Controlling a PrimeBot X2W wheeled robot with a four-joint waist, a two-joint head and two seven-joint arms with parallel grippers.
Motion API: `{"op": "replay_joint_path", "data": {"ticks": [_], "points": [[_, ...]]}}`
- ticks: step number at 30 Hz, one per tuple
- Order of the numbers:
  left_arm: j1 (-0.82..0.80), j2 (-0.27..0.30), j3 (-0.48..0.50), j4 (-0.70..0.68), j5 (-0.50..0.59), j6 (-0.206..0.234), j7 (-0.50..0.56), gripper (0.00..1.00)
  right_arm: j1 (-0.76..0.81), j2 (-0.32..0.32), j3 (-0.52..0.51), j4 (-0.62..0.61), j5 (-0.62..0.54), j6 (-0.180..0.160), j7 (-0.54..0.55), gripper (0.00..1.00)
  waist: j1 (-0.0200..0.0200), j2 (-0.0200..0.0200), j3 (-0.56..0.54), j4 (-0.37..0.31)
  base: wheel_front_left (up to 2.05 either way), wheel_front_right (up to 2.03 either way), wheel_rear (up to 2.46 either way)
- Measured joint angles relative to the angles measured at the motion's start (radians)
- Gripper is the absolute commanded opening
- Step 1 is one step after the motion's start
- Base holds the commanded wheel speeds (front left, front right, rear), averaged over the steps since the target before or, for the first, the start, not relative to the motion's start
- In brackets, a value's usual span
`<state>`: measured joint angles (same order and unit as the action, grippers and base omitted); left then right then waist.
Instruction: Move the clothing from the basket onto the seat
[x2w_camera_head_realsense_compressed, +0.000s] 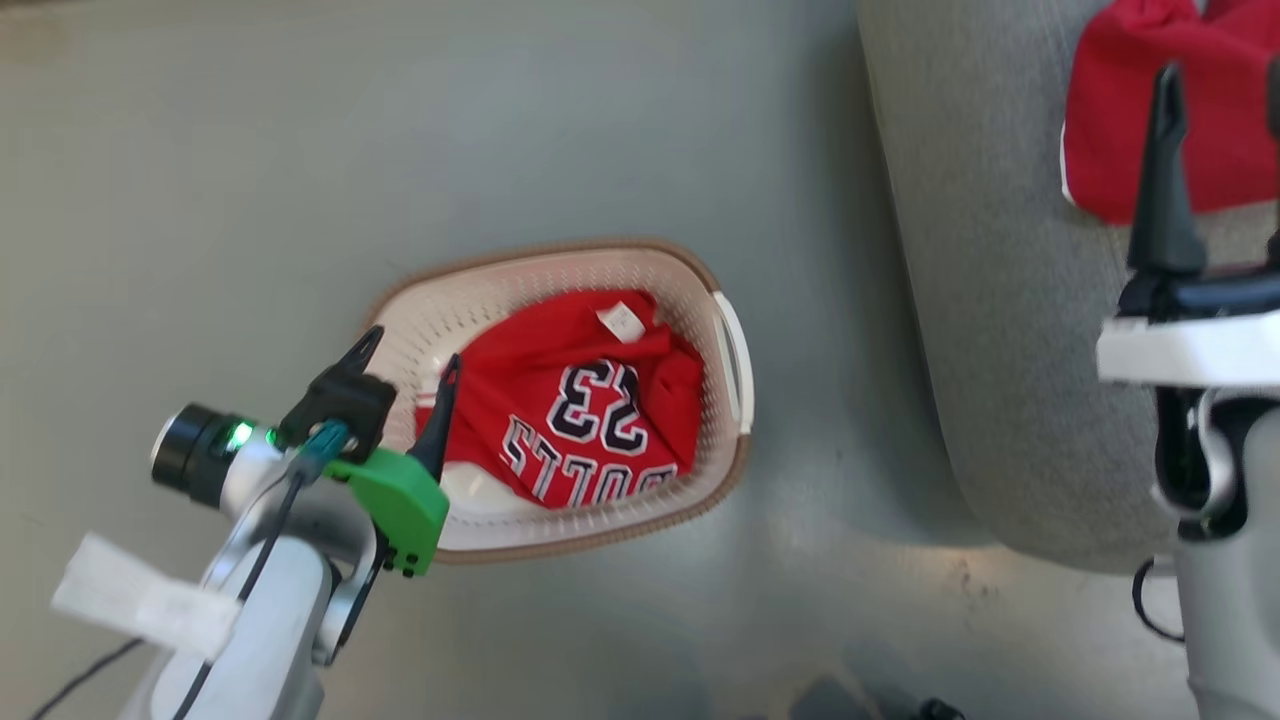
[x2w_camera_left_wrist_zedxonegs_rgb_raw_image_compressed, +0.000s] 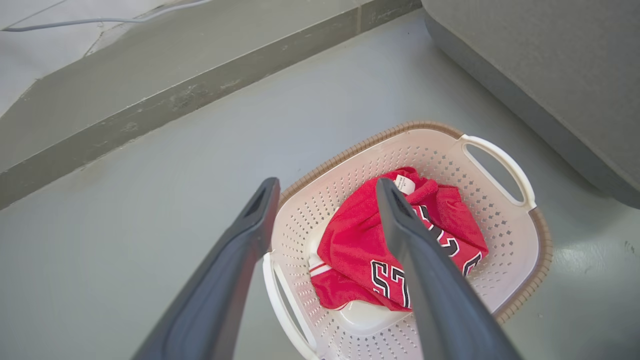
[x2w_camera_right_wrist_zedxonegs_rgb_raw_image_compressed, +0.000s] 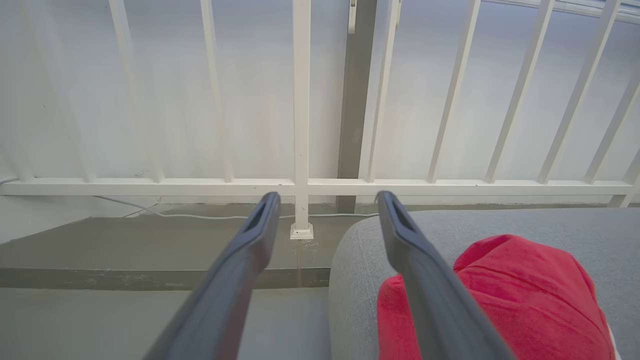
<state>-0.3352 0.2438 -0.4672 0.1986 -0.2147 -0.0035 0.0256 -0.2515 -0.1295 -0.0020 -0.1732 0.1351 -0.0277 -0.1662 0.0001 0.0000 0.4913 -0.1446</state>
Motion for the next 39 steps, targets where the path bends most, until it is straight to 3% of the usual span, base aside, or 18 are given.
{"op": "replay_joint_path", "data": {"ticks": [10, 18, 39], "points": [[-0.144, 0.013, -0.075, 0.117, 0.07, -0.066, 0.072, 1.0, -0.149, 0.004, -0.001, -0.021, 0.026, 0.0, 0.0, 1.0, 0.0001, 0.0, 0.142, -0.051, 0.0, 0.0, 0.0], [-0.232, 0.031, -0.131, 0.196, 0.128, -0.095, 0.105, 1.0, -0.245, 0.021, 0.017, -0.03, 0.041, 0.001, -0.02, 1.0, 0.0001, 0.0001, 0.256, -0.091, 0.0, 0.0, 0.0], [-0.344, 0.1, -0.248, 0.405, 0.192, -0.119, 0.125, 1.0, -0.342, 0.063, 0.104, 0.036, 0.043, 0.009, -0.064, 1.0, 0.0, 0.0, 0.409, -0.245, 0.0, 0.0, 0.0]]}}
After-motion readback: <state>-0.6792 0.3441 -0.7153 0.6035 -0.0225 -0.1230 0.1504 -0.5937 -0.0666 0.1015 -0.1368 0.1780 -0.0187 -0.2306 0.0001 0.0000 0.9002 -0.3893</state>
